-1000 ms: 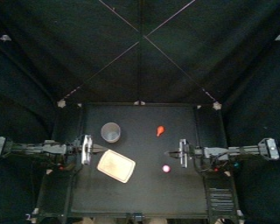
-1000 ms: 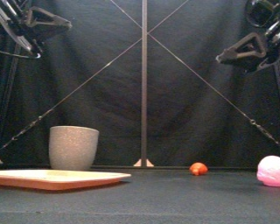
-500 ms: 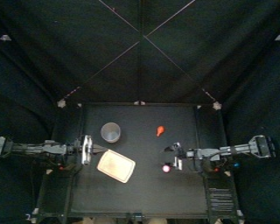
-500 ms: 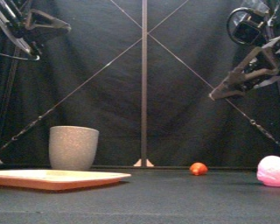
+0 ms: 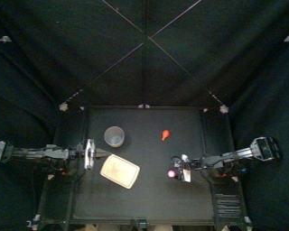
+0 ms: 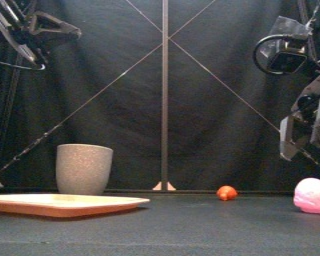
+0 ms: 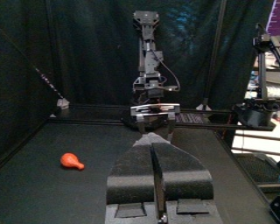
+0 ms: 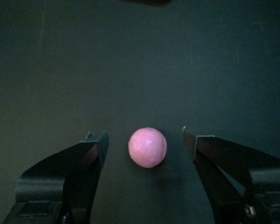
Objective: Pick the pink ball then place it in the grey bowl
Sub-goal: Pick the pink ball
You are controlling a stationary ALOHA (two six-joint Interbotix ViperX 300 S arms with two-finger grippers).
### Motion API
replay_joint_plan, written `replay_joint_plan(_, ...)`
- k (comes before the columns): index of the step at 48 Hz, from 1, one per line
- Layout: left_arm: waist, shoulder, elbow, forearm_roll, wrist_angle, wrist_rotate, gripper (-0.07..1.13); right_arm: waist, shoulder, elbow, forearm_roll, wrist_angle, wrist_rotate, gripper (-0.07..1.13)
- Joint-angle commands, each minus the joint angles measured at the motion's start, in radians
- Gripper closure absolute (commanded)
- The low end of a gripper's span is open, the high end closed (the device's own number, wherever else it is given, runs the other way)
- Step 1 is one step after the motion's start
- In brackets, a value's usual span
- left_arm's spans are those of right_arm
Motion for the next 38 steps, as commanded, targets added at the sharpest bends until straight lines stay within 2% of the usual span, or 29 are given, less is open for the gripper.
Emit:
replay_joint_plan(1, 0.003, 0.005, -0.012, -0.006, -0.011, -0.002, 1.01, 0.009, 0.018, -0.023, 0.015, 0.018, 0.0, 0.07)
replay_joint_plan(29, 0.012, 0.005, 0.0, -0.012, -0.011, -0.002, 1.01, 0.011, 0.27, -0.112, 0.015, 0.064, -0.003, 0.09)
replay_joint_plan(34, 0.012, 0.005, 0.005, -0.012, -0.011, -0.002, 1.01, 0.011, 0.282, -0.114, 0.012, 0.086, -0.003, 0.17)
replay_joint_plan(38, 0.012, 0.005, 0.008, -0.012, -0.011, -0.002, 1.01, 0.008, 0.281, -0.115, 0.012, 0.091, -0.005, 0.3)
